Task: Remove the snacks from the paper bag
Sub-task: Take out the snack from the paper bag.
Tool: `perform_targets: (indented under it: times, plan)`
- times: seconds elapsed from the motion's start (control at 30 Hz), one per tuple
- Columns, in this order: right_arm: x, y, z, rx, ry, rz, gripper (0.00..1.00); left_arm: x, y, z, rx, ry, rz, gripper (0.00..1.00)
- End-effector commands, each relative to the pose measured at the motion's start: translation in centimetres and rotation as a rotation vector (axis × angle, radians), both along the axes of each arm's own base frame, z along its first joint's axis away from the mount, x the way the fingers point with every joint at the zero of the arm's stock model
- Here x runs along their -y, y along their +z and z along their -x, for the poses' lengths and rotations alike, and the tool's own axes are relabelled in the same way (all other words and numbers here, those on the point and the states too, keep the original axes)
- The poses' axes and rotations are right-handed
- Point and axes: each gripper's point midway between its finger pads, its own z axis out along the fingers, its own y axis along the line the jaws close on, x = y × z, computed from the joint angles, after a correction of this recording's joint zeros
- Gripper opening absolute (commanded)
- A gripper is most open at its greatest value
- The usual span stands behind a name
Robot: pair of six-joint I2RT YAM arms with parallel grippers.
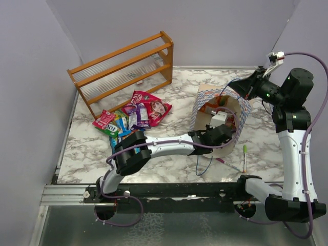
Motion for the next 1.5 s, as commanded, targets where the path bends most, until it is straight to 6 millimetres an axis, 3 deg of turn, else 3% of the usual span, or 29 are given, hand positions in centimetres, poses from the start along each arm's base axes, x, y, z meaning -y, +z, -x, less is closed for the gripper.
perform_targets:
  times: [0.0,0.17,0.33,0.47,0.6,0.63,0.67,0.93,1.03,1.1,1.3,1.47]
  plan:
    - [-0.4,2.2,1.2,0.066,0.031,-0.007,0.01,1.4,-0.4,-2.5,0.007,0.019,0.048,0.20]
    - [-0.7,2.3,1.4,0.065,0.046,-0.017,0.01,2.7,-2.7,-4.1,0.003,0.006,0.028,0.20]
    - [-0.7,2.5,1.6,0.064,0.050,-0.020,0.01,3.9,-3.3,-6.5,0.025,0.010,0.007,0.36]
    - [-0.8,2.5,1.6,0.064,0.053,-0.021,0.01,4.1,-3.7,-8.9,0.034,0.035,0.009,0.54]
    - [-0.8,2.4,1.6,0.061,0.057,-0.023,0.01,4.7,-3.7,-10.1,0.069,0.032,-0.001,0.78]
    - [-0.8,2.4,1.6,0.059,0.059,-0.023,0.01,4.8,-4.0,-10.3,0.074,0.029,-0.008,0.92]
    - [-0.8,2.3,1.6,0.058,0.059,-0.024,0.01,4.9,-4.4,-10.5,0.075,0.028,-0.015,0.97]
    - [-0.8,2.2,1.6,0.057,0.059,-0.024,0.01,3.3,-10.8,-10.5,0.035,0.035,-0.129,0.99]
    - [-0.8,2.2,1.6,0.057,0.059,-0.024,0.01,2.7,-11.7,-10.7,0.028,0.032,-0.163,0.92]
    - [-0.8,2.3,1.6,0.059,0.059,-0.023,0.01,2.4,-11.3,-11.0,0.033,0.031,-0.167,0.81]
    - [-0.8,2.4,1.6,0.064,0.055,-0.019,0.01,2.3,-7.4,-11.5,0.065,0.004,-0.158,0.35]
    - [-0.7,2.3,1.4,0.061,0.053,-0.017,0.02,1.8,-4.4,-11.0,0.078,-0.025,-0.159,0.13]
